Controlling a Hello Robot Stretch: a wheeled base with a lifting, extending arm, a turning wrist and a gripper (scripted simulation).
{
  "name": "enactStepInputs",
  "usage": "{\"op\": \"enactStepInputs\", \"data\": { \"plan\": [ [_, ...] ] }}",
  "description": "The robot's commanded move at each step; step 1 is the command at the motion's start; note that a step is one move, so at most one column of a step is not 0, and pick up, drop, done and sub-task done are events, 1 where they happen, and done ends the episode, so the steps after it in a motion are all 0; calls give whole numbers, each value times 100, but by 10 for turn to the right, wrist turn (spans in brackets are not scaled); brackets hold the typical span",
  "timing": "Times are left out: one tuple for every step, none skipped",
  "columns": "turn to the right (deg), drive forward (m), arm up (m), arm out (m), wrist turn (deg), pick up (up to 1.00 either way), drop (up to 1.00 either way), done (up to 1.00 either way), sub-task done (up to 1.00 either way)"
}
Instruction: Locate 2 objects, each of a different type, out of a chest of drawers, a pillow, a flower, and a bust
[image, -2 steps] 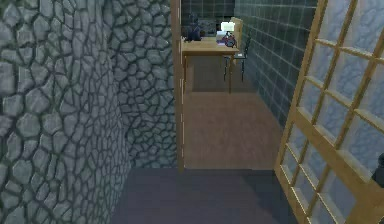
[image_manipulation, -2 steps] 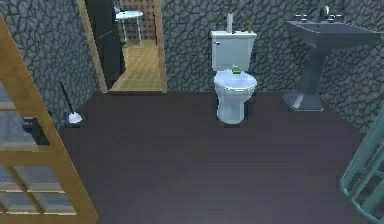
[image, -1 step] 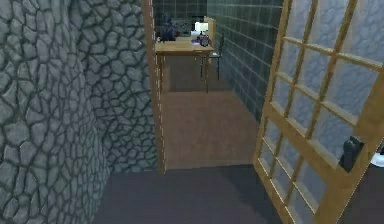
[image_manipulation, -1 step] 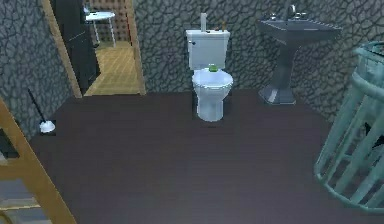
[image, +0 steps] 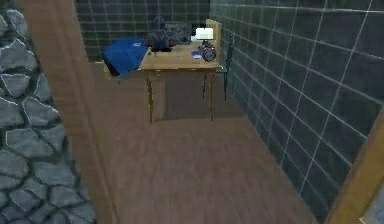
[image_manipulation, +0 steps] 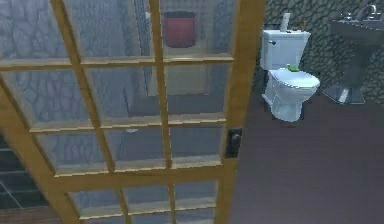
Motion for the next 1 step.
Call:
{"op": "enactStepInputs", "data": {
  "plan": [
    [30,0,0,0,0,0,0,0,0]
  ]
}}
